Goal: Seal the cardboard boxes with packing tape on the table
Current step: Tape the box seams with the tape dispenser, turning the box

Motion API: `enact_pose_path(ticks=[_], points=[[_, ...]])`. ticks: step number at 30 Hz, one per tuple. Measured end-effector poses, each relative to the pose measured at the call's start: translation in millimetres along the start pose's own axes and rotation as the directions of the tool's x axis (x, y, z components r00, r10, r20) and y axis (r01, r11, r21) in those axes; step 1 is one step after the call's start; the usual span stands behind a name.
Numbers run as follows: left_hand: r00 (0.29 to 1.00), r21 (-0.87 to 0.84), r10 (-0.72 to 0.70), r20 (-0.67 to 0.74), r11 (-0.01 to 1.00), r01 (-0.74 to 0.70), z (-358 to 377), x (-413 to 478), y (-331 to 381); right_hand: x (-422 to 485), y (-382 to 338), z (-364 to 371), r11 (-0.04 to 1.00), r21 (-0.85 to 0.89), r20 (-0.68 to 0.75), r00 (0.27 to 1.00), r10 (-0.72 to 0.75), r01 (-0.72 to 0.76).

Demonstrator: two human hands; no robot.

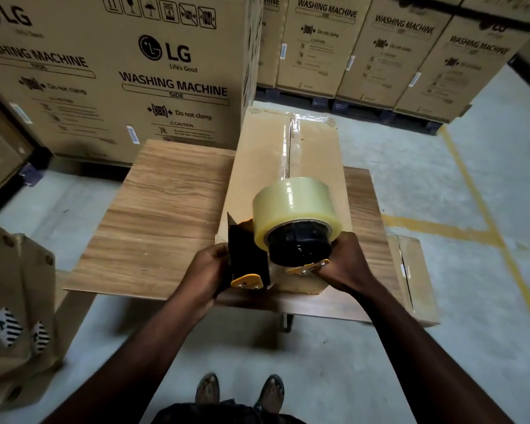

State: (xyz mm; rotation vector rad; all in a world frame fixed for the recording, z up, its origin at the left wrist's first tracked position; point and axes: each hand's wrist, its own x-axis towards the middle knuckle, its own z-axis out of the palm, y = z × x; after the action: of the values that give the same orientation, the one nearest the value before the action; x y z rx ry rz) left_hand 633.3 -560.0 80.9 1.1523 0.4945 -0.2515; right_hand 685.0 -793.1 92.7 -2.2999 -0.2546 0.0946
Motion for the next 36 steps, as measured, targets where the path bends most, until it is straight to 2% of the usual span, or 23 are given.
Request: enact_pose_path(ticks=[4,8,18,29,32,36], points=[[0.986,0.372,0.156,-0.062,0.920,-0.122,-21.0,11.5,6.4,-2.6,-7.4,0.3,0.985,-0.172,0.015,1.000,0.012,-0.010],[0.983,0.417,0.160,-0.092,0.902,-0.108,-41.8,22.6,15.5,5.9,-4.4,-2.5,0.972,-0.237,-0.030,1.000,0.005,-0.012],[0.977,0.463,0.187,-0.098,0.878,-0.121,-70.3,47.2,25.0,30.7,-3.1,3.0,0.939,-0.343,0.042,0.999,-0.006,0.021],[0.980,0.419,0.148,-0.134,0.905,-0.079,-72.7,70.0,-9.9,38.7,6.0,10.6,0.878,-0.478,0.084,0.996,0.003,0.037],[0.993,0.325,0.014,-0.115,0.945,0.025,-68.8,75.9,-22.3,40.0,7.8,9.1,0.869,-0.491,0.101,0.995,-0.020,0.067],[0.969,0.020,-0.211,-0.130,0.976,0.215,-62.6,73.7,-42.8,40.4,11.6,11.9,0.860,-0.504,0.094,0.995,-0.045,0.086]])
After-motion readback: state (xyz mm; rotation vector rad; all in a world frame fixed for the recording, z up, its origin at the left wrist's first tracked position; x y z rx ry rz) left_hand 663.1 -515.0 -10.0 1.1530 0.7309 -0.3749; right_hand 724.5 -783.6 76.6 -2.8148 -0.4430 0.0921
